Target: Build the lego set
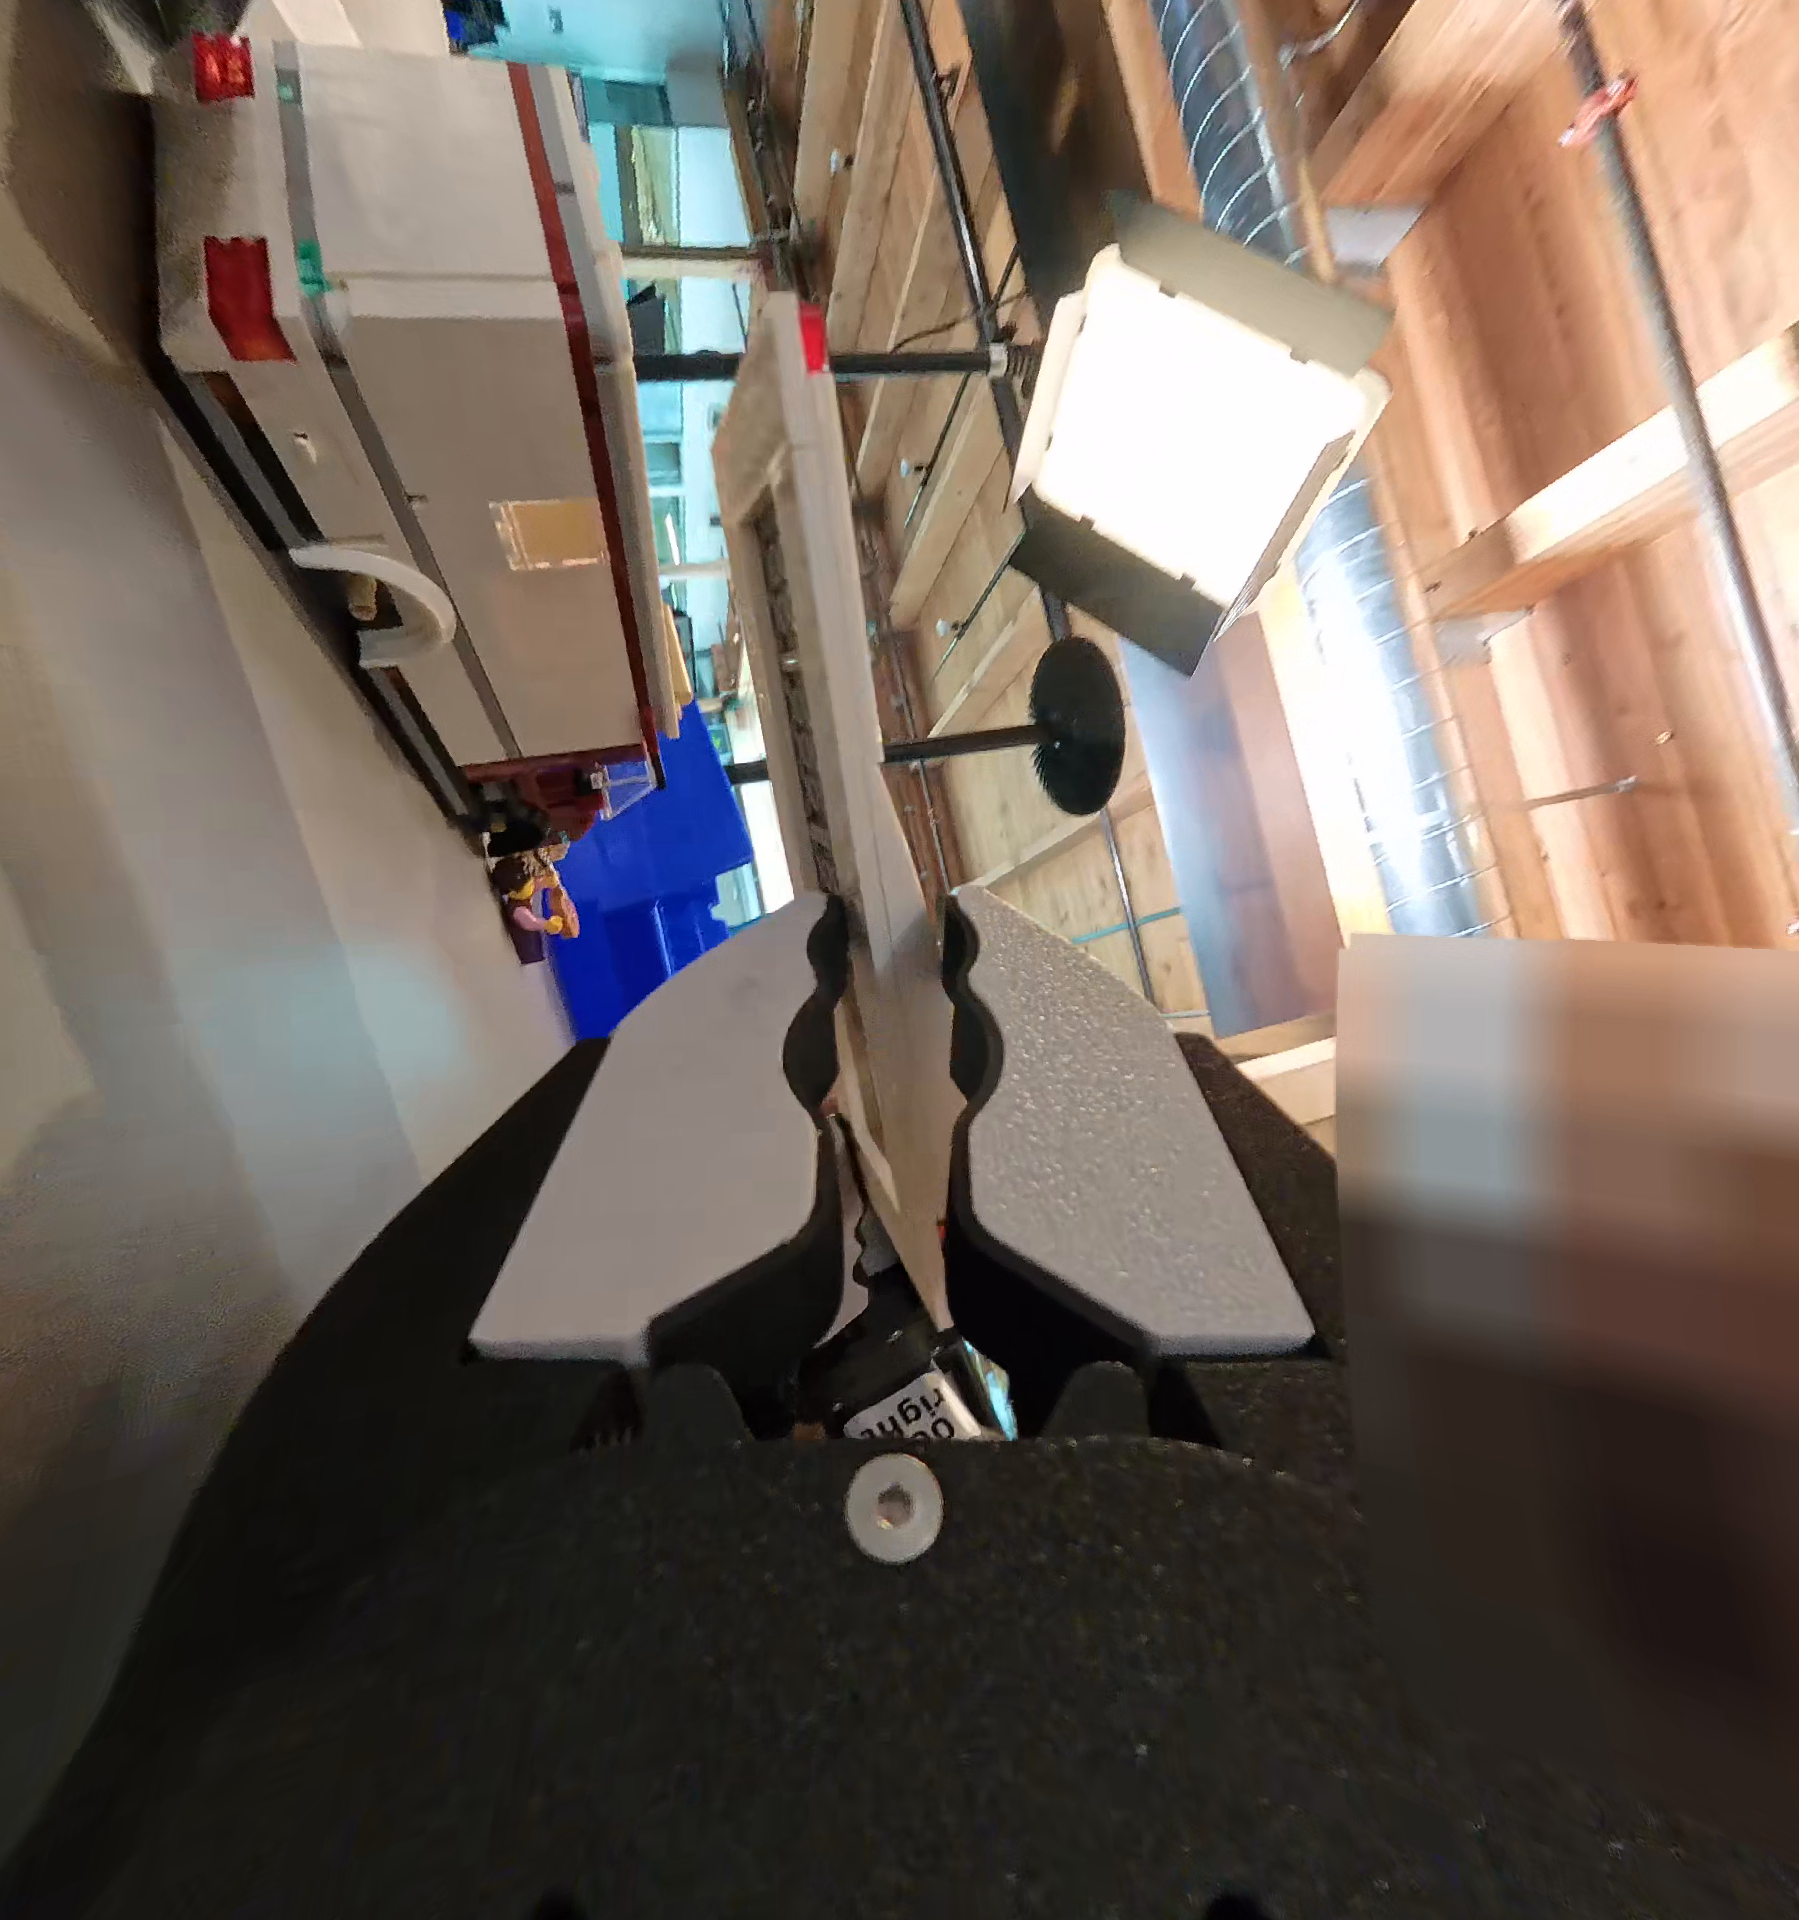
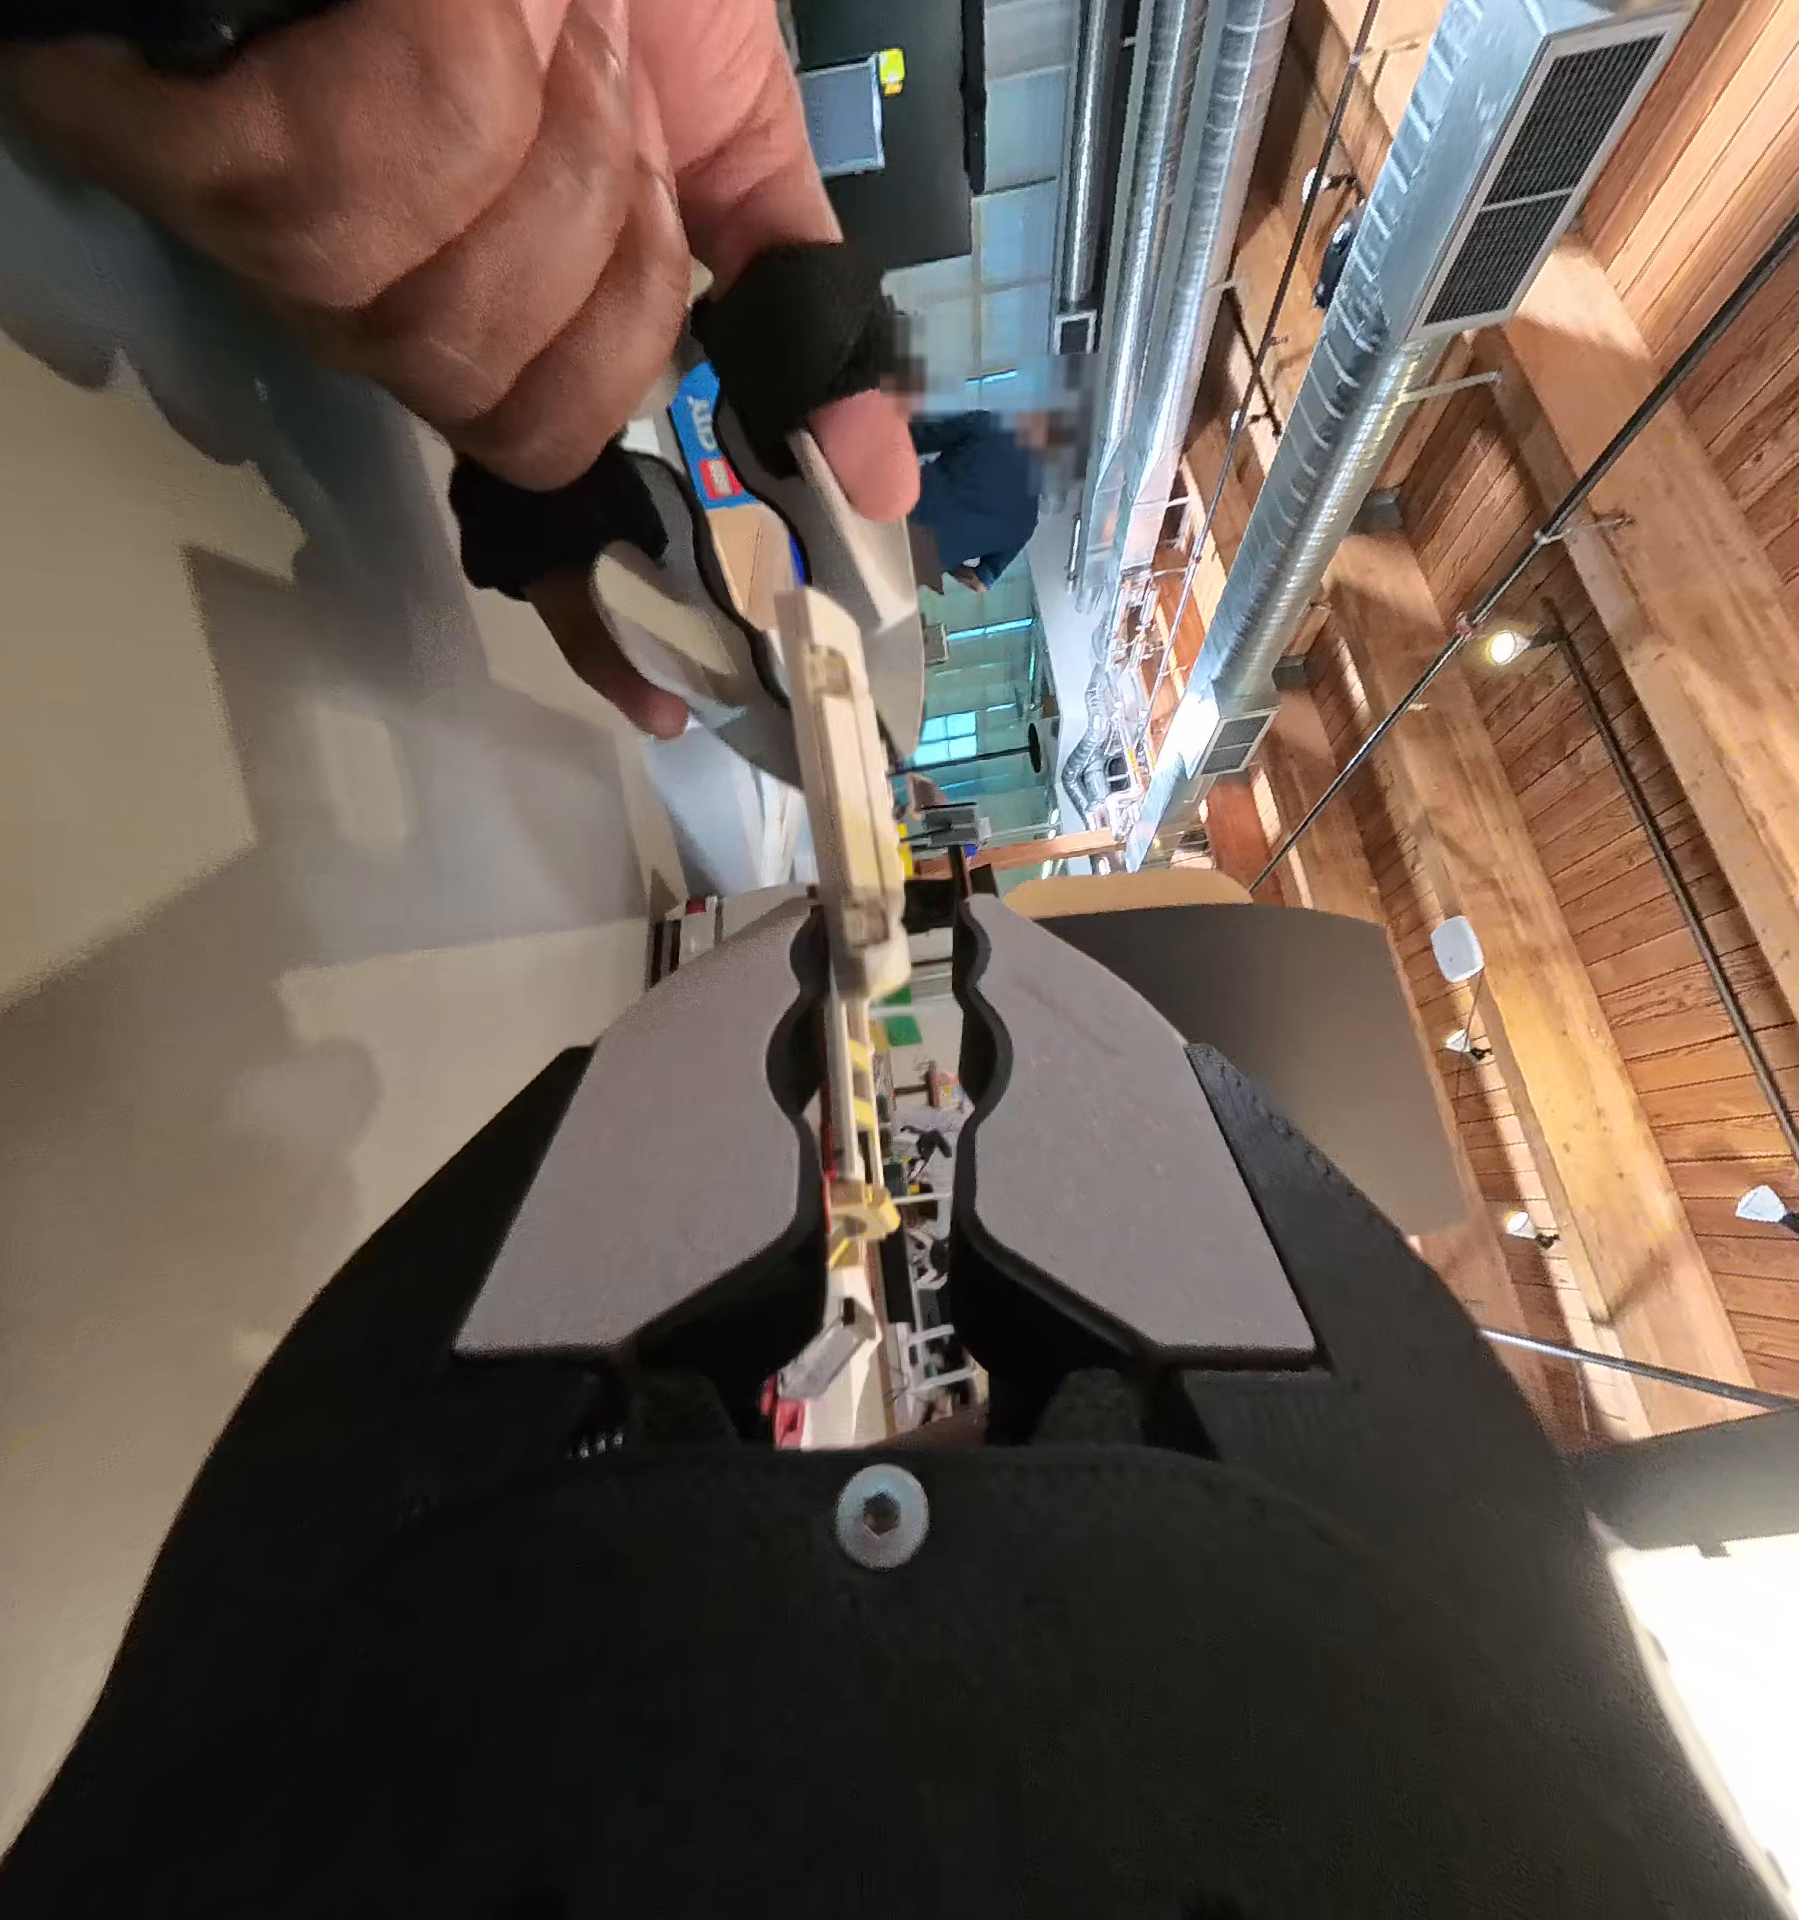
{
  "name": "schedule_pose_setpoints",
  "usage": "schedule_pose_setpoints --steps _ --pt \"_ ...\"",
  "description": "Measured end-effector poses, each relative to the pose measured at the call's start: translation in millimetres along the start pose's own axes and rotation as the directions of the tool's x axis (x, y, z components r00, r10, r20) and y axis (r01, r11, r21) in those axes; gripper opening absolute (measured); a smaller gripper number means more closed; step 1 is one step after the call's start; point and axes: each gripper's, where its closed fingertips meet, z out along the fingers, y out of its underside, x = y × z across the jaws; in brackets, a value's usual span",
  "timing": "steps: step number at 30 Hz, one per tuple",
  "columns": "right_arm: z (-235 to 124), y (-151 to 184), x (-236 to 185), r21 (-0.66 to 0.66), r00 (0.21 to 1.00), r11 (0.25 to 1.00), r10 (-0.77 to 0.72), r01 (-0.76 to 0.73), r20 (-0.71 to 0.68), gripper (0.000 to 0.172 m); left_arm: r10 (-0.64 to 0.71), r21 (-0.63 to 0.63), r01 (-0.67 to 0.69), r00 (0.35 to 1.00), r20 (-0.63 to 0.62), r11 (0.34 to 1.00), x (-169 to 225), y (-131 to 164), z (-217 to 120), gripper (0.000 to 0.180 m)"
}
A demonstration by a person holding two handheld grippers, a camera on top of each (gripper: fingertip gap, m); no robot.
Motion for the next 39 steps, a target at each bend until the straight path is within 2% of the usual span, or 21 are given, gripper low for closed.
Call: schedule_pose_setpoints --steps 5,9,14,17,22,24,25,28,31,34,36,39 --pt "-17 15 -1 -0.063 0.998 0.997 0.041 -0.038 0.047 0.024 0.027 0.070 -0.025 0.999 -0.023 0.997 4 -3 -1 0.016" --pt "-37 42 -8 -0.191 0.982 0.975 0.138 -0.112 0.129 0.024 0.073 0.096 -0.071 0.997 -0.022 0.993 7 -3 -3 0.016" --pt "-76 77 -5 -0.404 0.931 0.885 0.323 -0.233 0.170 0.024 0.104 0.105 -0.103 0.995 -0.007 0.989 3 -4 -5 0.014" --pt "-107 97 14 -0.489 0.901 0.833 0.391 -0.259 0.189 0.023 0.108 0.102 -0.107 0.994 -0.009 0.989 3 -4 -4 0.014" --pt "-164 175 56 -0.693 0.779 0.647 0.595 -0.318 0.198 0.022 0.106 0.102 -0.103 0.994 -0.019 0.989 5 -2 -5 0.013" --pt "-177 205 56 -0.748 0.687 0.583 0.685 -0.316 0.244 0.022 0.104 0.100 -0.101 0.994 -0.025 0.990 6 0 -6 0.013" --pt "-179 214 50 -0.750 0.631 0.583 0.717 -0.311 0.296 0.022 0.103 0.098 -0.100 0.994 -0.026 0.990 6 1 -7 0.013" --pt "-172 230 25 -0.707 0.498 0.652 0.725 -0.273 0.476 0.021 0.101 0.095 -0.097 0.995 -0.029 0.991 5 4 -9 0.013" --pt "-174 250 -9 -0.767 0.308 0.618 0.773 -0.172 0.554 0.024 0.106 0.088 -0.103 0.994 -0.026 0.991 6 8 -10 0.013" --pt "-181 254 -29 -0.825 0.167 0.556 0.827 -0.103 0.537 0.025 0.121 0.077 -0.119 0.993 -0.018 0.990 6 12 -11 0.014" --pt "-186 256 -36 -0.857 0.138 0.511 0.856 -0.065 0.499 0.027 0.126 0.075 -0.125 0.992 -0.016 0.989 6 13 -13 0.014" --pt "-192 265 -43 -0.897 0.165 0.442 0.886 -0.014 0.434 0.027 0.126 0.072 -0.124 0.992 -0.018 0.990 5 13 -11 0.013"
